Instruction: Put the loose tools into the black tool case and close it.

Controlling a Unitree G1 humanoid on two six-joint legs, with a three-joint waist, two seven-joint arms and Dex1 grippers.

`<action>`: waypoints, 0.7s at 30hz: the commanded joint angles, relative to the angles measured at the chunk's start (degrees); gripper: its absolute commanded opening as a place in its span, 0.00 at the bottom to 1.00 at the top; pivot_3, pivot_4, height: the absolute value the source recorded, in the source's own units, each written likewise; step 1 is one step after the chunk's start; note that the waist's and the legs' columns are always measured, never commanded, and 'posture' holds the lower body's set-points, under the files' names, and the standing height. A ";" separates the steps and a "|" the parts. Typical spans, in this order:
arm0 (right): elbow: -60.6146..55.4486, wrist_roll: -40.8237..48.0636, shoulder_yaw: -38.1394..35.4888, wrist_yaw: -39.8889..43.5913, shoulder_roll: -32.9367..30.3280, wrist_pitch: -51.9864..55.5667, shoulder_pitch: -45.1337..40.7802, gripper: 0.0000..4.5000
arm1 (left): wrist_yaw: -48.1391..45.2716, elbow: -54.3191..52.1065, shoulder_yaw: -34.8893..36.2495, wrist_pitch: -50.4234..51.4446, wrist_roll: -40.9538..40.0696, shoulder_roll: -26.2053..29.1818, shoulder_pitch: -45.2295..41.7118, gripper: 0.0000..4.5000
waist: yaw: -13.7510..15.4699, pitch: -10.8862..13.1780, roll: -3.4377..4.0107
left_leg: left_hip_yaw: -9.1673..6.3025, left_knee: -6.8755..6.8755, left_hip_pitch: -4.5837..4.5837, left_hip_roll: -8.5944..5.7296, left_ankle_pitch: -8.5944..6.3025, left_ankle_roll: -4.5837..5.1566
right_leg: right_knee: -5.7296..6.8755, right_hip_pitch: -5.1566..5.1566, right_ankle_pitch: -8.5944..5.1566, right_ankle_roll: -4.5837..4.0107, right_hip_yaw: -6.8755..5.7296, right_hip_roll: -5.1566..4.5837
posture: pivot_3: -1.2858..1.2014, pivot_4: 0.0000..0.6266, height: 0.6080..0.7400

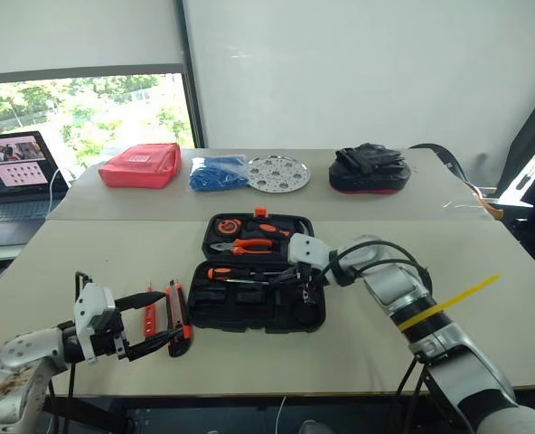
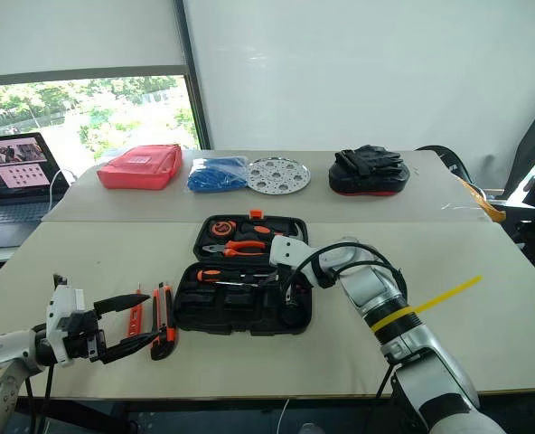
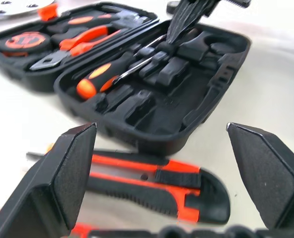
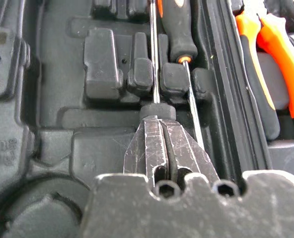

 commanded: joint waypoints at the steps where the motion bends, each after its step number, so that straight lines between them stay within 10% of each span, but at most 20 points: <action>1: -9.53 10.98 -12.08 3.02 -4.41 -3.12 6.42 0.10 | 1.24 -1.04 8.87 1.44 -2.13 1.88 5.48 1.00 | 0.20 0.00 0.00 | -0.04 -0.03 -0.08 0.01 0.00 0.00 | -0.08 -0.03 0.00 0.01 -0.02 -0.01 | 0.52 0.24 1.00; 13: -14.61 29.23 -32.48 11.56 -7.84 -20.27 35.21 0.98 | 10.86 0.27 24.22 8.89 -0.89 0.42 21.53 1.00 | 1.09 0.02 -0.05 | 0.19 -0.08 0.01 0.01 -0.07 0.03 | -0.52 0.25 -0.06 0.14 -0.03 -0.15 | 0.52 0.24 1.00; 21: -18.54 30.80 -31.31 11.04 -7.40 -23.01 35.09 0.98 | 29.79 -20.70 19.79 40.30 -12.34 2.67 16.41 1.00 | 1.06 0.08 -0.14 | 0.33 -0.06 0.50 0.17 -0.06 0.01 | -0.52 0.68 -0.08 0.17 0.02 -0.03 | 0.52 0.24 1.00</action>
